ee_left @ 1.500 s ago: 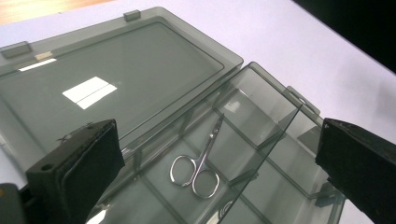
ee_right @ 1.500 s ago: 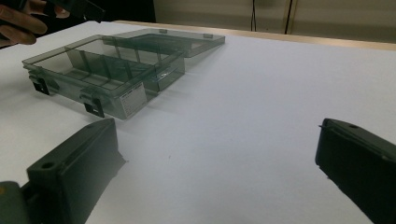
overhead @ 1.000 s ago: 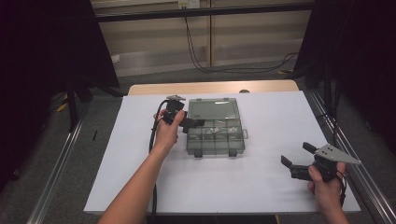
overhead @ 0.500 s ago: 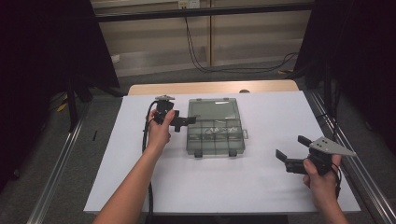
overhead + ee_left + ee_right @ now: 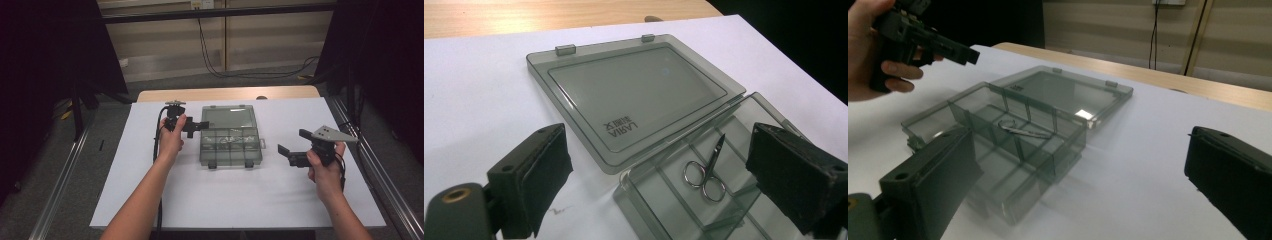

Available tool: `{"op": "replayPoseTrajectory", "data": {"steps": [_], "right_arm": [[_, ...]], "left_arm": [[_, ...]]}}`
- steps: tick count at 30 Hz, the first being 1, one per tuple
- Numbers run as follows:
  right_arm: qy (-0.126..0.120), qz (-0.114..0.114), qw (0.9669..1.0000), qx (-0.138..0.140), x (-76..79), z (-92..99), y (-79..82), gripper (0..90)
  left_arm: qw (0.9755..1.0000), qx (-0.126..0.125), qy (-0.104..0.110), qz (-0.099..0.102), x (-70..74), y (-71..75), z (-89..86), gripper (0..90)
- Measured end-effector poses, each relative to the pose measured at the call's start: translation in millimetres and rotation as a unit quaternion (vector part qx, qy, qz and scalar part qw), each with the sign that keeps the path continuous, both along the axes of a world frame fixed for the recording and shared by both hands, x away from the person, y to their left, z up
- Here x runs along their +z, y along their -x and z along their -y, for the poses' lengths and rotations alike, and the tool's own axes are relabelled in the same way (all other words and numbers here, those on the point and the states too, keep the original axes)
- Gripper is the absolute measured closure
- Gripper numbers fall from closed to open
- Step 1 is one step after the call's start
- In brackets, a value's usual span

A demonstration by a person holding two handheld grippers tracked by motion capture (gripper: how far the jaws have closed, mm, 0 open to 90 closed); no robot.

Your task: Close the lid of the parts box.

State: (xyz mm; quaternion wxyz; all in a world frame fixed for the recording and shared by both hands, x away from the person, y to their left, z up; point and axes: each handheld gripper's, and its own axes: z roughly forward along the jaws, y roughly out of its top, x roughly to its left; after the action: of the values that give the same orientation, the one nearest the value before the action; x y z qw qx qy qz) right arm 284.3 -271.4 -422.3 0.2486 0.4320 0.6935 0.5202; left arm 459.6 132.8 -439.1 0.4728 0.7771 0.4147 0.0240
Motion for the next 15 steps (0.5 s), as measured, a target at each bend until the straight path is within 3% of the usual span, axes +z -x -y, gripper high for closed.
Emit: {"op": "replayPoseTrajectory", "data": {"steps": [7,15], "right_arm": [[-0.013,-0.002,0.9999,0.004,8.6,-9.3,-25.7,0.0],[-0.018,-0.016,0.9997,0.006,10.0,-13.7,-51.7,0.0]], "left_arm": [[0.9999,0.001,0.006,-0.009,-4.1,-4.3,2.8,6.7],[0.9999,-0.003,0.009,-0.005,-1.7,-3.9,3.3,3.2]]}}
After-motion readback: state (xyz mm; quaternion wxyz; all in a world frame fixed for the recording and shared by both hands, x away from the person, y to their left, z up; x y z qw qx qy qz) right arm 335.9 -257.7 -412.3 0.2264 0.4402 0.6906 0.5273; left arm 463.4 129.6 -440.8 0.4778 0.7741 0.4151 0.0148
